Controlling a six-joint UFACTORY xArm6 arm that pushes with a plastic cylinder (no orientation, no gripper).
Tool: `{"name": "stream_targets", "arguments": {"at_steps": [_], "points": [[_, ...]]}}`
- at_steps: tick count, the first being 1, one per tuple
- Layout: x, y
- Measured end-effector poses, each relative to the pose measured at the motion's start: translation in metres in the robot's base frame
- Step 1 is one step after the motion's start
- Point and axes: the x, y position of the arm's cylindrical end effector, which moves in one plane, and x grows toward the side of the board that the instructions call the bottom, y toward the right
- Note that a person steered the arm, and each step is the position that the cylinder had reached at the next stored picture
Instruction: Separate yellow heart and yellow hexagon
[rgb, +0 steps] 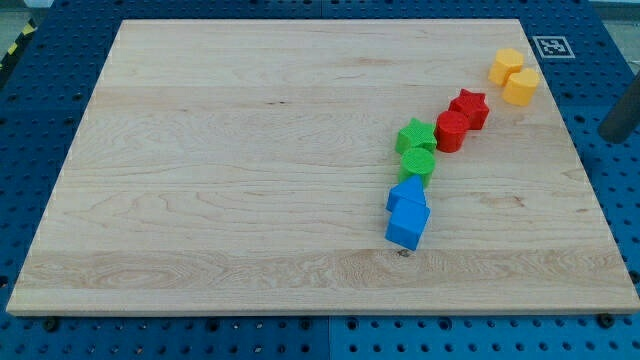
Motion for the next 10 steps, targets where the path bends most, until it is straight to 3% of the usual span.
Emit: {"name": "stream_targets", "arguments": {"at_steps": [2, 6, 10], "points": [[-0.045, -0.003], [-0.054, -0.047], [-0.075, -0.053]]}}
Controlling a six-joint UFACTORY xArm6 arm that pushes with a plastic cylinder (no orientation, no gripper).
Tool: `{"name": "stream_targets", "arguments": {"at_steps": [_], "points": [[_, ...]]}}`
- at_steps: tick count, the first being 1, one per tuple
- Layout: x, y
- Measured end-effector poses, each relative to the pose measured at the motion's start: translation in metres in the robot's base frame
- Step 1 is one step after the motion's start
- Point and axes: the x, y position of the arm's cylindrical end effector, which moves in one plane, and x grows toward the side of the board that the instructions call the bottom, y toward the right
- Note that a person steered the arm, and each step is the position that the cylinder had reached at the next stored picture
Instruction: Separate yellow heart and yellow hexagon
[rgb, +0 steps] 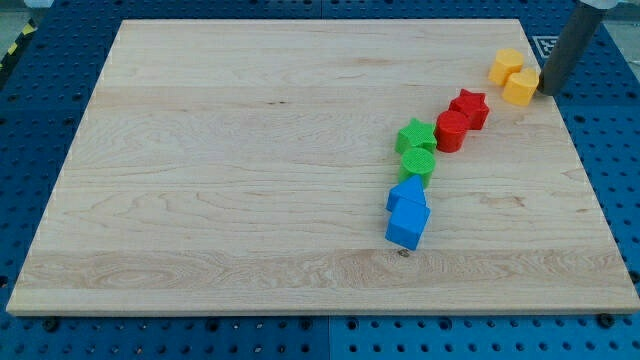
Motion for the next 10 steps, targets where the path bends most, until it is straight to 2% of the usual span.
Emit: {"name": "stream_targets", "arguments": {"at_steps": [2, 3, 5, 6, 10], "points": [[-0.010, 0.000], [-0.008, -0.018], [0.008, 0.000], [0.013, -0.013], [0.010, -0.028]]}}
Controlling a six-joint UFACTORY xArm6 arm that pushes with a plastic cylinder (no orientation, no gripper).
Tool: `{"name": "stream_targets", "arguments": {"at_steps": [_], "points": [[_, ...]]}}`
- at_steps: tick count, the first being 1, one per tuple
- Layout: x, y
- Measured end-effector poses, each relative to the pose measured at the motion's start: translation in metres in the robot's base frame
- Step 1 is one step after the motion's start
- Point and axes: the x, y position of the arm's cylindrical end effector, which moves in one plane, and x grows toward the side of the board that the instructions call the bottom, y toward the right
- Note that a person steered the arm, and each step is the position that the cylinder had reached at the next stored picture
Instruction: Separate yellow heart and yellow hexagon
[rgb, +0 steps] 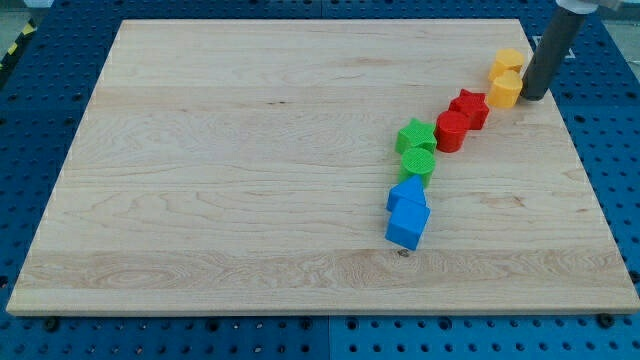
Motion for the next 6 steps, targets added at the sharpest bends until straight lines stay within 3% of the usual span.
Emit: {"name": "stream_targets", "arguments": {"at_steps": [6], "points": [[-0.026, -0.109]]}}
